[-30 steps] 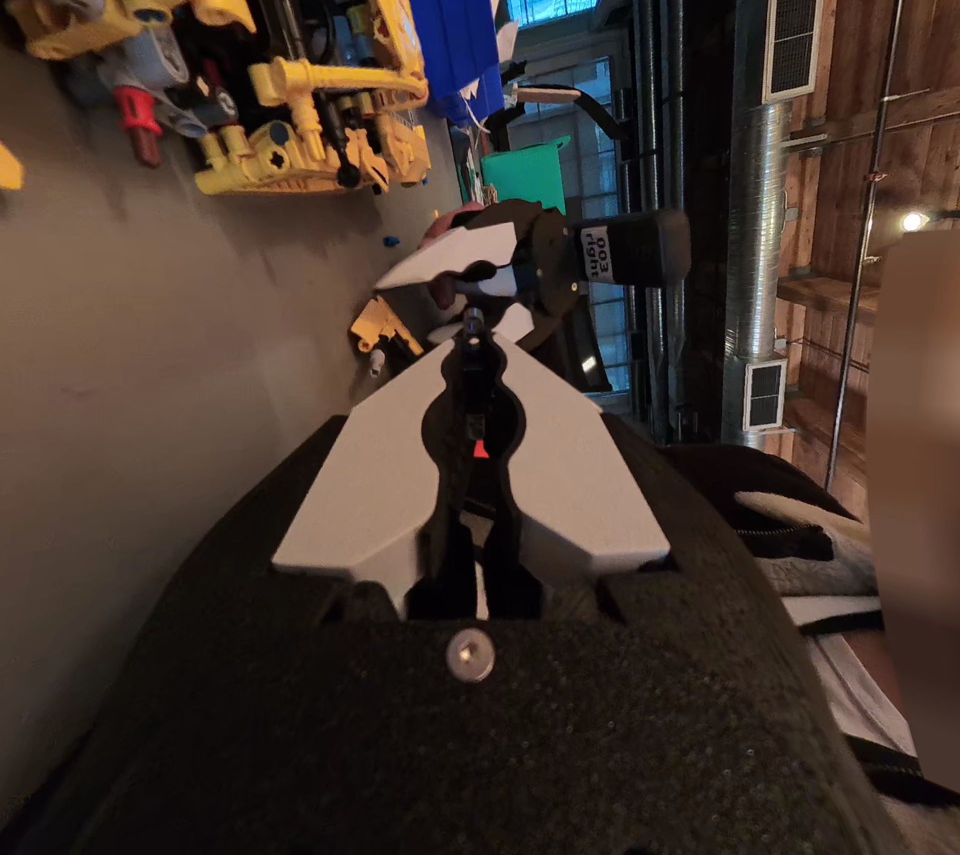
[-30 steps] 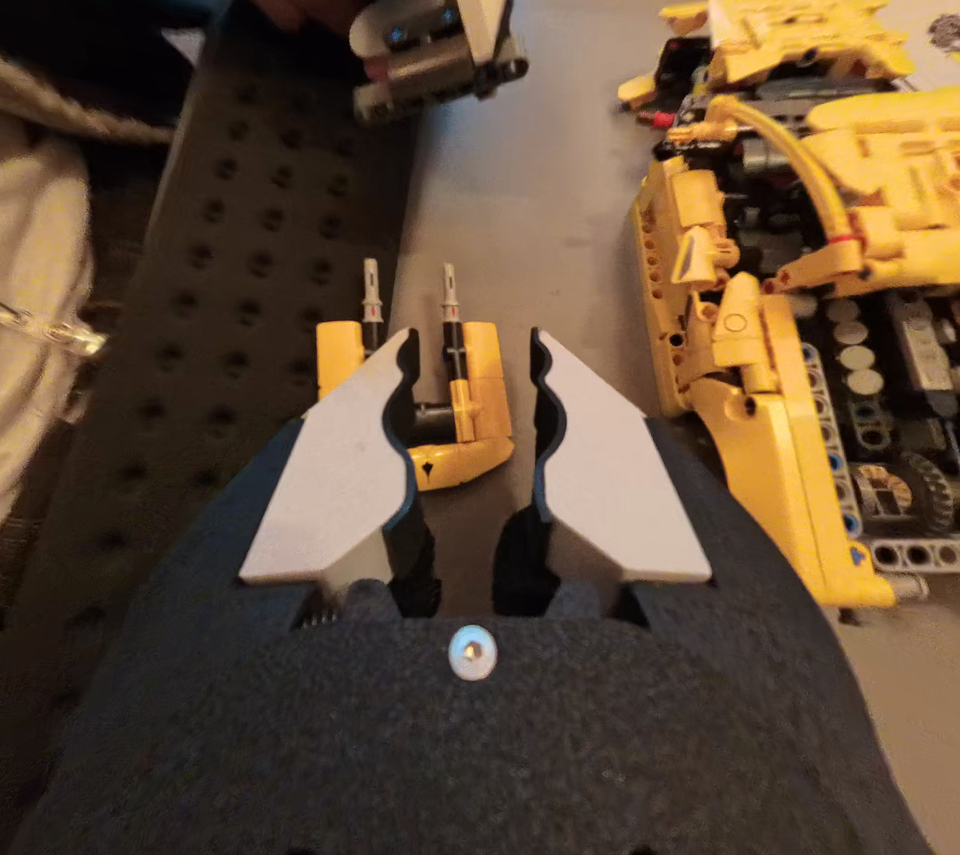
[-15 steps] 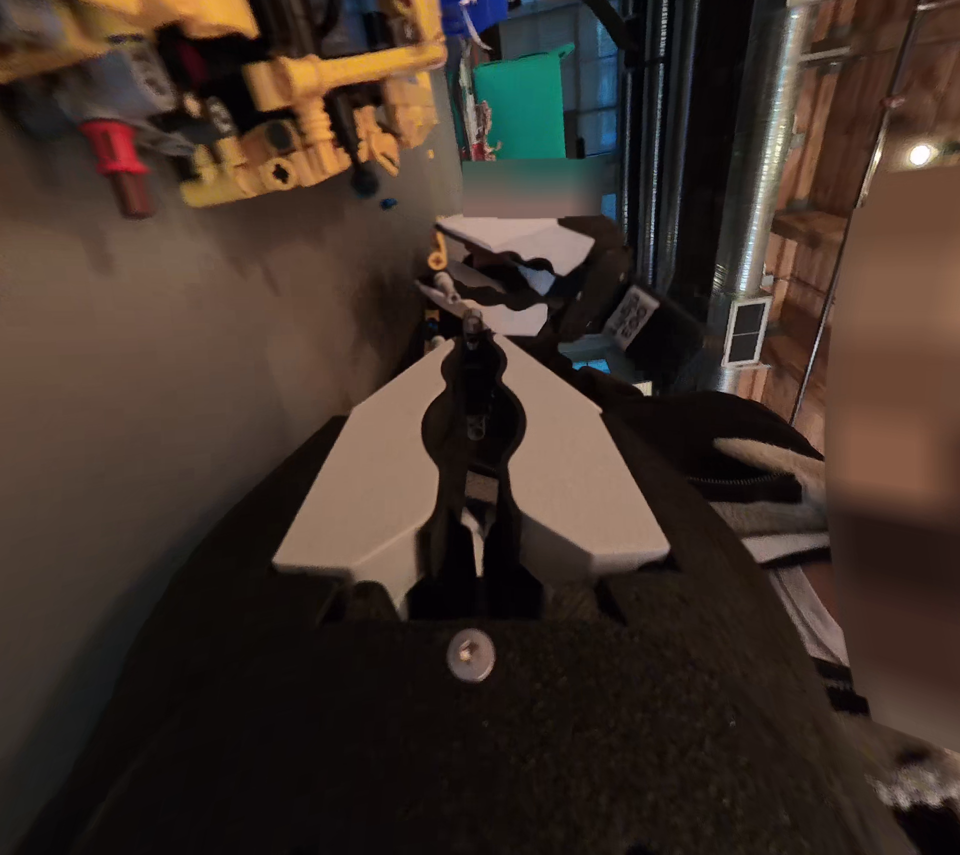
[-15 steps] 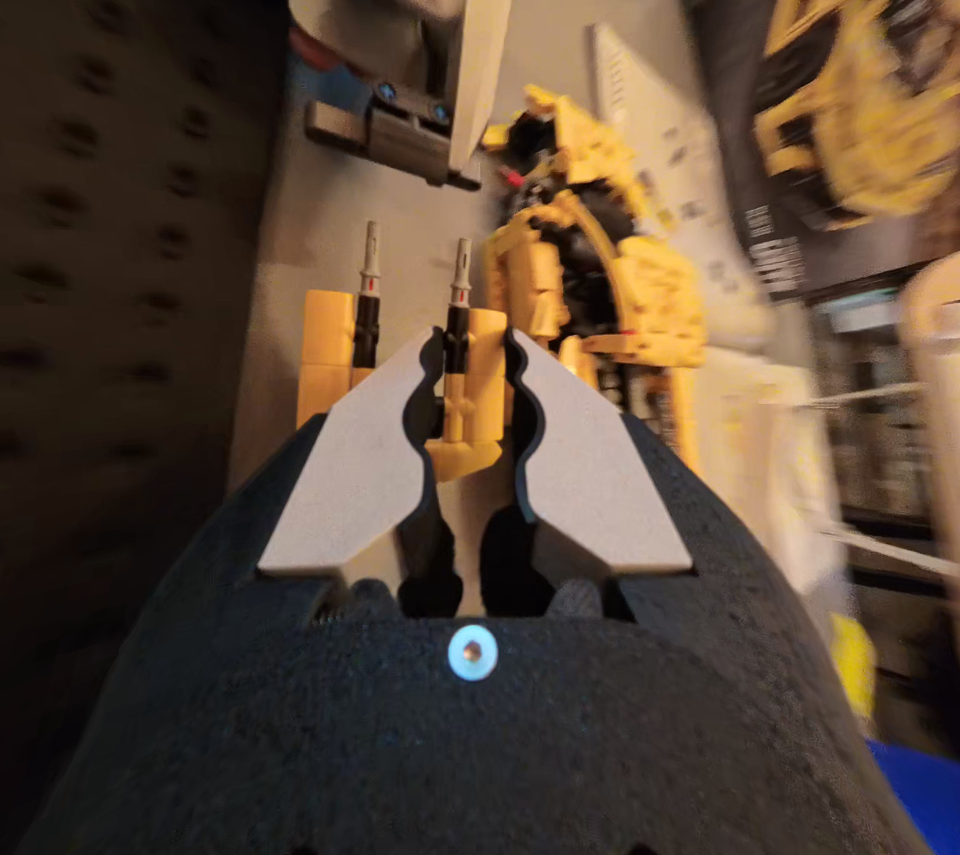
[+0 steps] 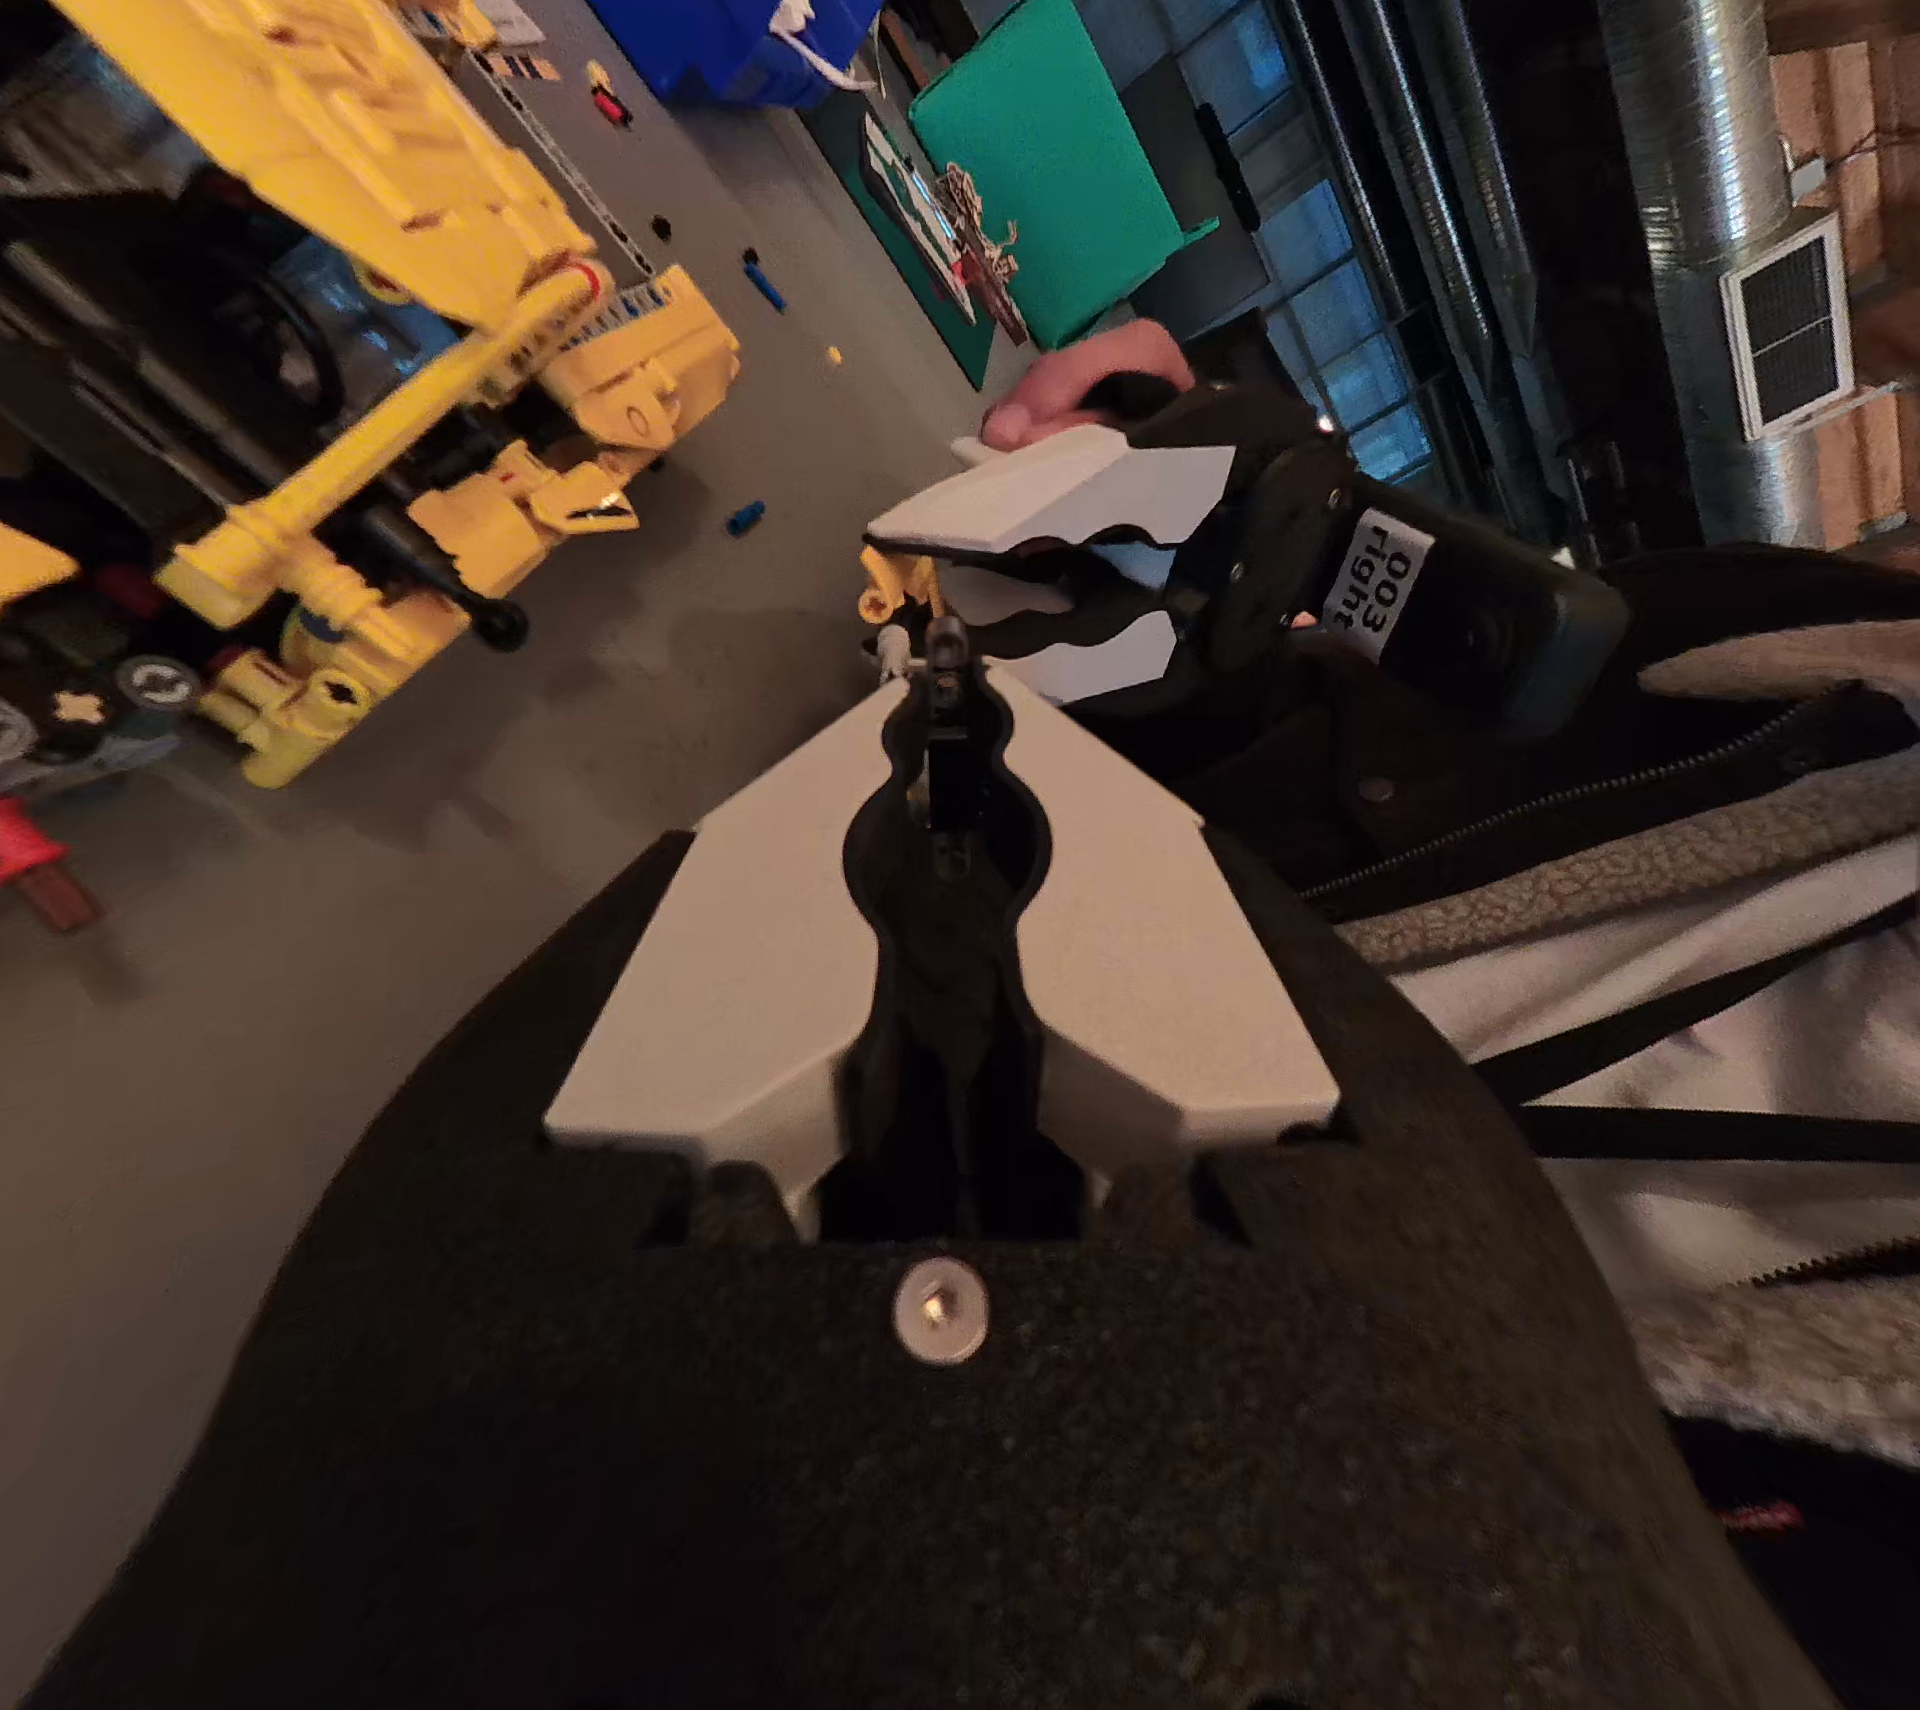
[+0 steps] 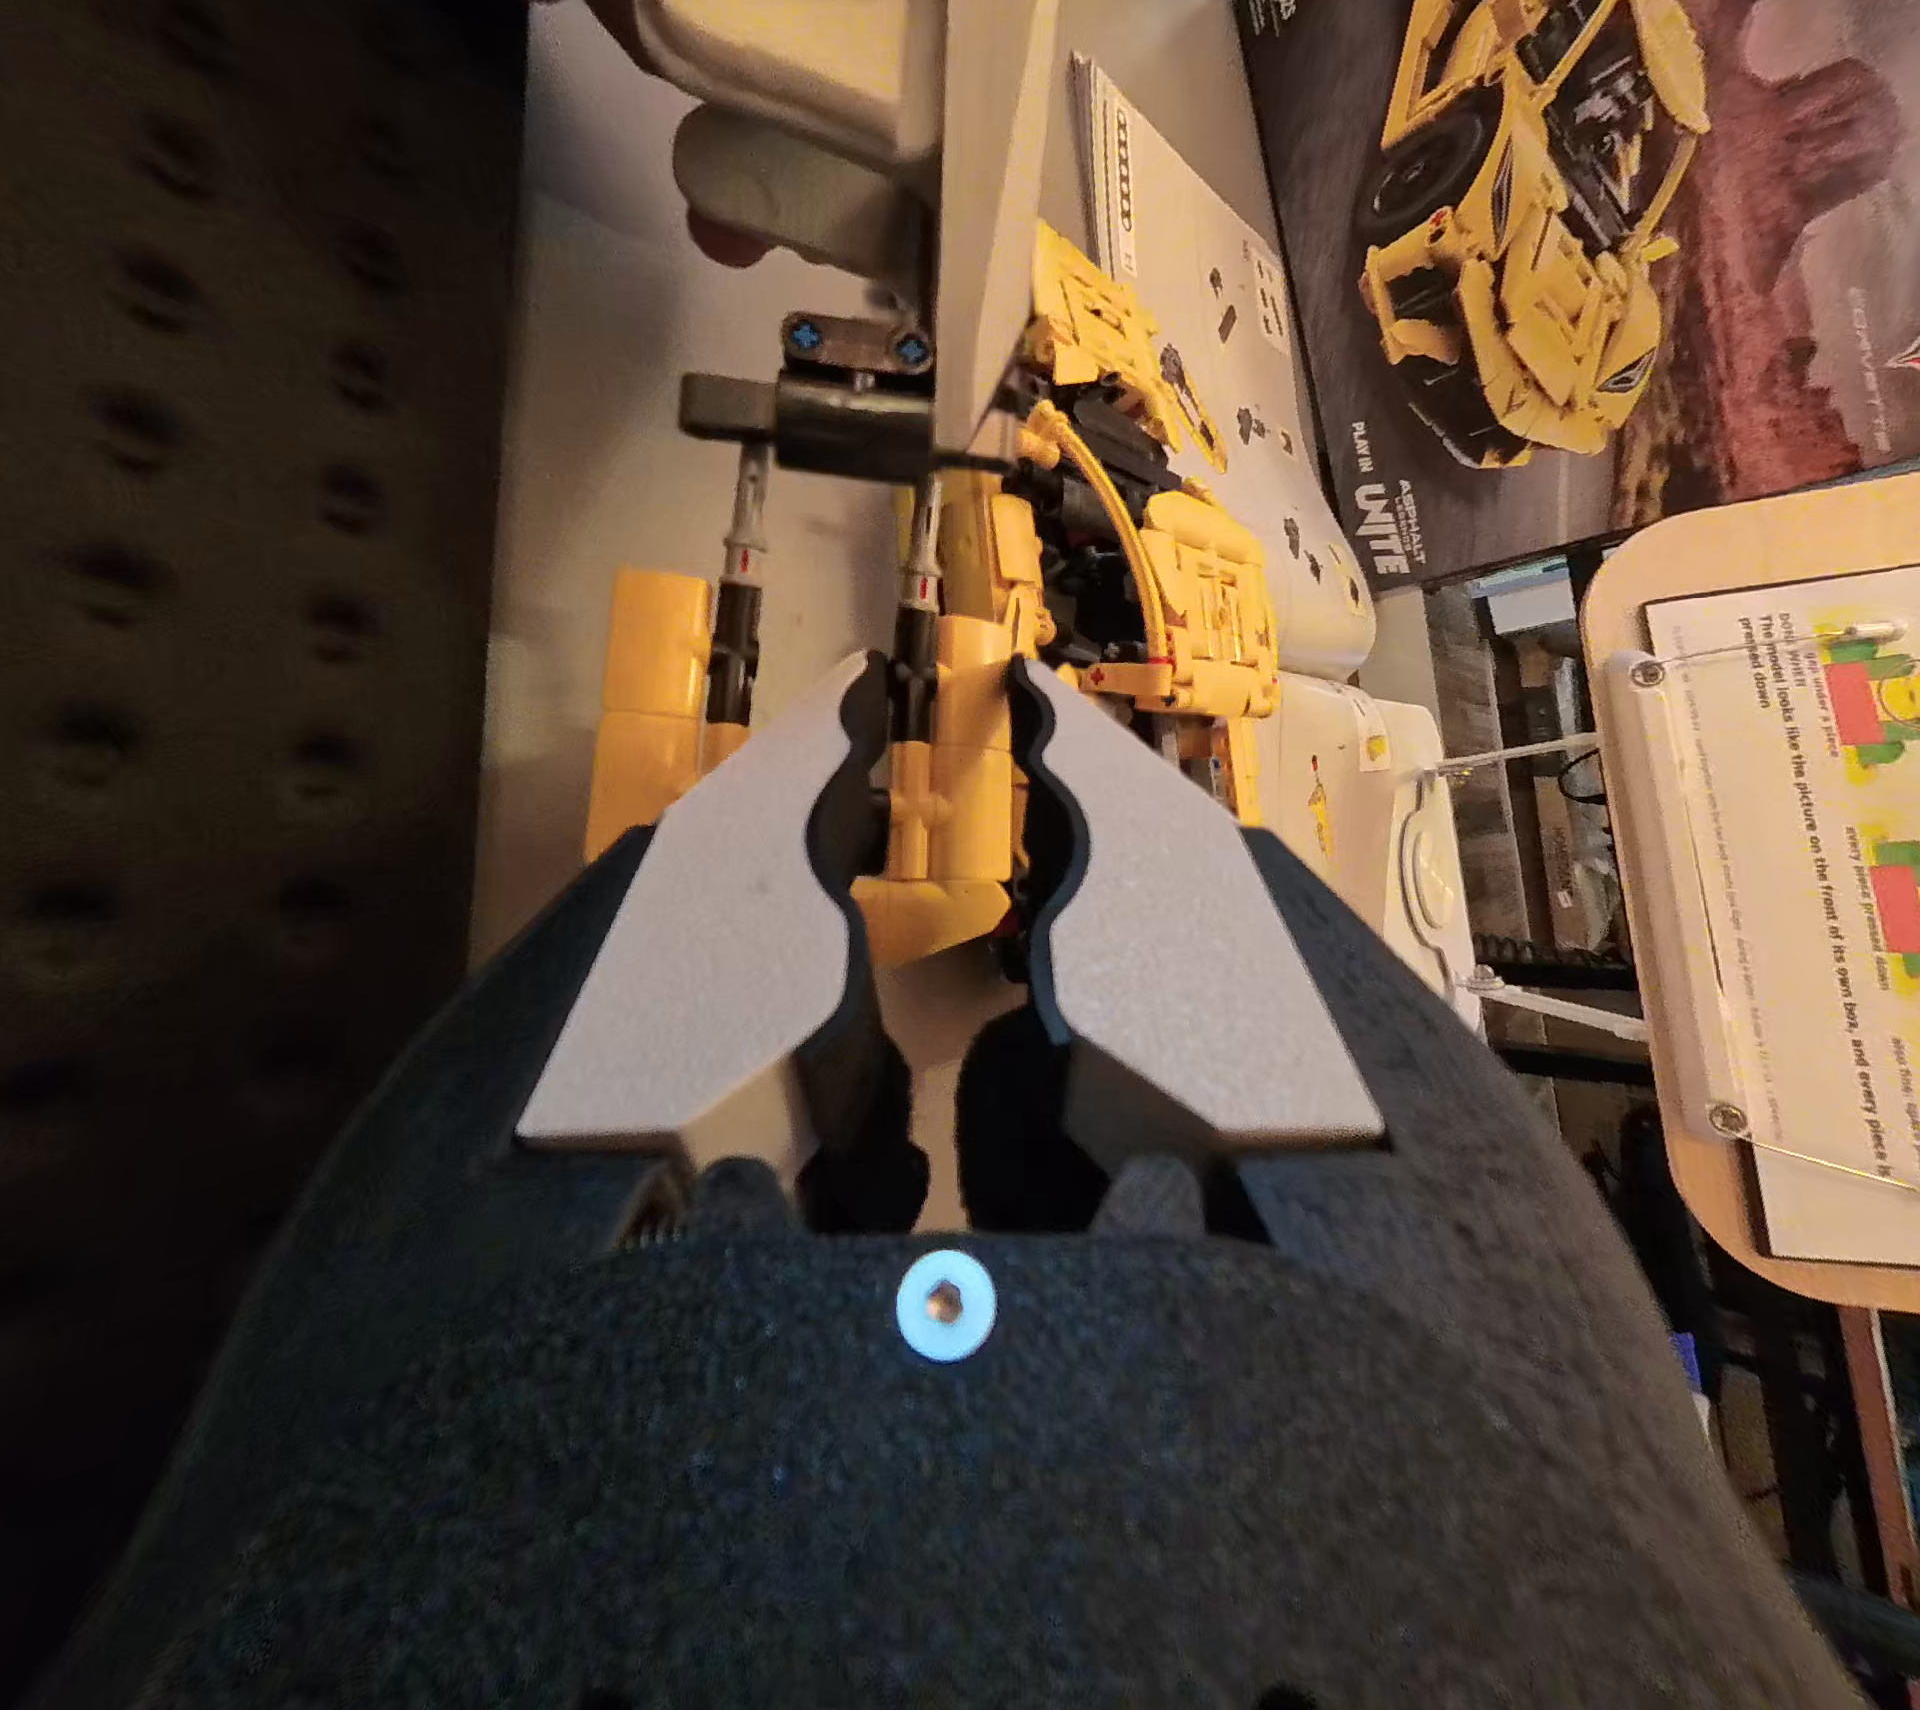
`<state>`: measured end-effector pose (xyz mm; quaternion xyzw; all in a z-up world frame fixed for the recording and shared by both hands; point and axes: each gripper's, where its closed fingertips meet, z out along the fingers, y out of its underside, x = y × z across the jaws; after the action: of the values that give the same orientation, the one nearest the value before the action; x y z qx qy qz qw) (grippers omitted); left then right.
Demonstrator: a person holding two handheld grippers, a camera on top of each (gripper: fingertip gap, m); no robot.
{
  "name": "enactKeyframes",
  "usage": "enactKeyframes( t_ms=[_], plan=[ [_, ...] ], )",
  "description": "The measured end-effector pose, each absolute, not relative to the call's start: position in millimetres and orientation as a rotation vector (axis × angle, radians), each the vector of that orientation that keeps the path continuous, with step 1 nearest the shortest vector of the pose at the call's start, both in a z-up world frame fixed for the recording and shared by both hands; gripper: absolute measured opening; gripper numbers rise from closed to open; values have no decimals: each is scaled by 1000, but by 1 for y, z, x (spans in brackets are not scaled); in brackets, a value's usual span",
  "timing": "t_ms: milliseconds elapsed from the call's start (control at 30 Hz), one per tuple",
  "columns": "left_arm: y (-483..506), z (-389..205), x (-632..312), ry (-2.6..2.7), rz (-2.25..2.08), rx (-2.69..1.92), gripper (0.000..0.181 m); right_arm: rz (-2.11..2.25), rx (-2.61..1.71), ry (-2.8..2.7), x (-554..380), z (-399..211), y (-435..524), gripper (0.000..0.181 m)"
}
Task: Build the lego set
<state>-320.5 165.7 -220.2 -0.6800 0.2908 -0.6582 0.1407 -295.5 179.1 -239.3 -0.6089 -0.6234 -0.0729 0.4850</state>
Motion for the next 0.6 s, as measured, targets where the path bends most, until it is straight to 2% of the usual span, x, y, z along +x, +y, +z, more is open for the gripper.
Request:
enactKeyframes(
  t_ms=[200,400,500,600],
  plan=[
    [168,-222,-319,847,-1916,-1974,6,-171,-1494,-1488,-293,-236,179,22],
    [172,-242,-314,924,-1794,-2081,7,-188,-1599,-1567,-284,-264,179,23],
    [173,-242,-315,1002,-1795,-2060,6,21,-1737,-1605,-278,-283,169,23],
    [171,-228,-318,963,-1980,-1966,6,396,-1950,-1564,-276,-297,156,23]
  ],
)
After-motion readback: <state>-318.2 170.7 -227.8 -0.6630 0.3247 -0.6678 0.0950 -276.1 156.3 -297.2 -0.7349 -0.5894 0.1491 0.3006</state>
